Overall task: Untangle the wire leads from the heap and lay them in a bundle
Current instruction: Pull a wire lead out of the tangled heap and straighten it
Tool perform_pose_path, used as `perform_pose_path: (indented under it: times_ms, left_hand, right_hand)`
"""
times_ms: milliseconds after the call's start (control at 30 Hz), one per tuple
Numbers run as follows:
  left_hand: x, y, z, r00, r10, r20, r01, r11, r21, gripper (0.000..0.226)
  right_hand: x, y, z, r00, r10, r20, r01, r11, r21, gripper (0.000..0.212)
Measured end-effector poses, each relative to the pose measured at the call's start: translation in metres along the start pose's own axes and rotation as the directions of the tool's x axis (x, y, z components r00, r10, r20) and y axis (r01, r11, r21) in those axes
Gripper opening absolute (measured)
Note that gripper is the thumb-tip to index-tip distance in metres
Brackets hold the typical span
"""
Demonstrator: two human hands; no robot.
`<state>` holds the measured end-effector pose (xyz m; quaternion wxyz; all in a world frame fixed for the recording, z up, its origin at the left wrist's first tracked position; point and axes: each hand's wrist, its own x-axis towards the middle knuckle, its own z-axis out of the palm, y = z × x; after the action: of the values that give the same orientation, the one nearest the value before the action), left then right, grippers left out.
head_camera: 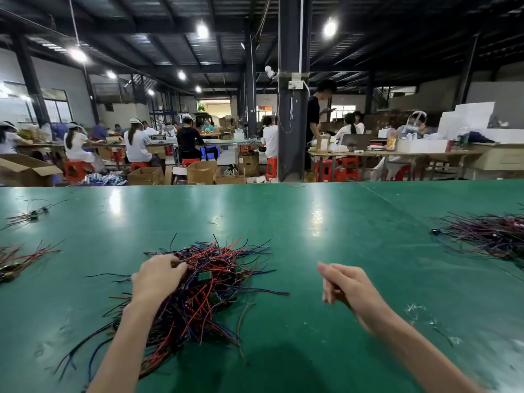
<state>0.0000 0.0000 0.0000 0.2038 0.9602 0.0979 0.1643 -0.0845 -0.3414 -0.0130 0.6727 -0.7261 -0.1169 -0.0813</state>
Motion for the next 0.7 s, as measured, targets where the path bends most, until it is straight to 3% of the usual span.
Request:
perform_pose_path:
  times_ms: [33,100,233,333,433,533,700]
  left_hand:
    - [-0.001,0.002,0.000,0.999,-0.008,0.049,0.006,1.000,0.026,0.031]
    - [0.001,0.001,0.005,1.000,0.010,-0.007,-0.010,0.998,0.063,0.029]
    - [0.002,0.004,0.004,0.984,0.037,-0.175,-0.019,0.995,0.102,0.026]
    - [0.003,0.015,-0.007,0.952,0.043,-0.304,-0.028,0.998,0.055,0.023]
    - [-0.003,0.039,-0.018,0.854,0.154,-0.496,-0.226,0.970,-0.088,0.018]
    - [-0.018,0.073,-0.020,0.715,0.302,-0.631,-0.465,0.879,-0.107,0.019]
    - [-0.053,0.114,0.012,0.592,0.495,-0.637,-0.700,0.707,-0.102,0.019]
  right_hand:
    - [0.011,0.008,0.003,0.996,0.016,-0.090,-0.021,0.998,-0.061,0.044]
    - [0.026,0.024,0.005,0.979,0.067,-0.193,-0.090,0.989,-0.114,0.045]
    - [0.035,0.067,0.011,0.956,0.167,-0.240,-0.200,0.972,-0.122,0.051]
    - [0.042,0.075,0.011,0.937,0.221,-0.270,-0.238,0.971,-0.032,0.051]
    - [0.051,0.075,0.009,0.907,0.282,-0.312,-0.275,0.959,0.066,0.044]
    - [0.053,0.076,0.010,0.902,0.276,-0.333,-0.274,0.960,0.053,0.048]
    - [0.044,0.073,0.011,0.936,0.175,-0.304,-0.162,0.984,0.068,0.045]
